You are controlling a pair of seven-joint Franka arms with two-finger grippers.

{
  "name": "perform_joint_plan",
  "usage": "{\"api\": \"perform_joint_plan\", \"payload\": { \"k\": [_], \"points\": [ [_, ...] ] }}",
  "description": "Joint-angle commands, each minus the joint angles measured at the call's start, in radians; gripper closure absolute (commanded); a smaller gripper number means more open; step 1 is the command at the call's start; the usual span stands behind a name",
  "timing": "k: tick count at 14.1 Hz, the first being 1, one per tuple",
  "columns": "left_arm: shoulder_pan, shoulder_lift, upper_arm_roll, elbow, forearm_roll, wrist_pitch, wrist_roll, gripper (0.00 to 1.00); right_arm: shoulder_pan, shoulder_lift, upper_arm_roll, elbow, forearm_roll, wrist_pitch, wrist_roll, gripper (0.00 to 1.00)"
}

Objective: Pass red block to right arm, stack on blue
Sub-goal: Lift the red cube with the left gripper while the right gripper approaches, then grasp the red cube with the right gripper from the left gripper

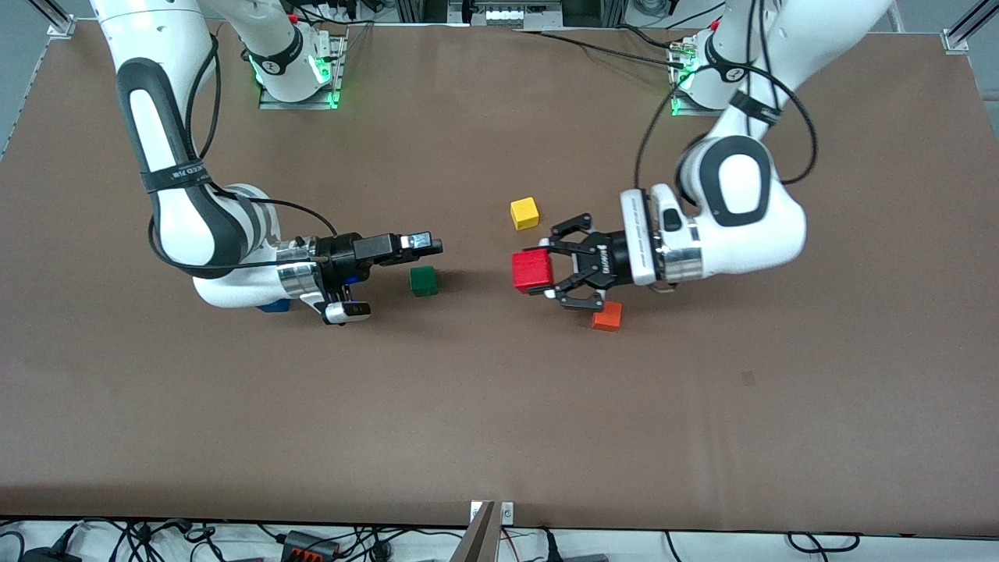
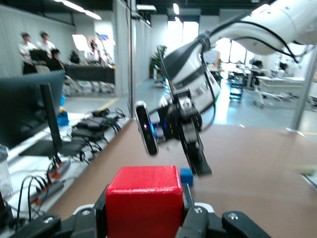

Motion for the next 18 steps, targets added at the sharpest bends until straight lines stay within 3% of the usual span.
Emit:
{"api": "perform_joint_plan", "payload": {
  "k": [1,3,10,15,18],
  "points": [
    [-0.074,0.027,-0.009,-0.006,-0.189,0.091,0.167,1.0,0.001,0.029,0.002,0.019,0.023,-0.011,-0.025,0.0],
    [-0.126,0.044,-0.007,0.0,-0.289,0.142,0.248,1.0,0.005,0.057,0.002,0.074,0.023,-0.012,-0.01,0.0],
    [-0.16,0.053,-0.007,0.0,-0.332,0.161,0.255,1.0,0.027,0.112,0.002,0.135,0.036,-0.017,-0.005,0.0],
    [-0.16,0.053,-0.007,0.002,-0.332,0.161,0.255,1.0,0.039,0.12,0.002,0.144,0.036,-0.017,-0.01,0.09],
    [-0.159,0.051,-0.007,0.002,-0.332,0.161,0.255,1.0,0.045,0.123,0.002,0.152,0.036,-0.017,-0.011,0.23]
  ]
}}
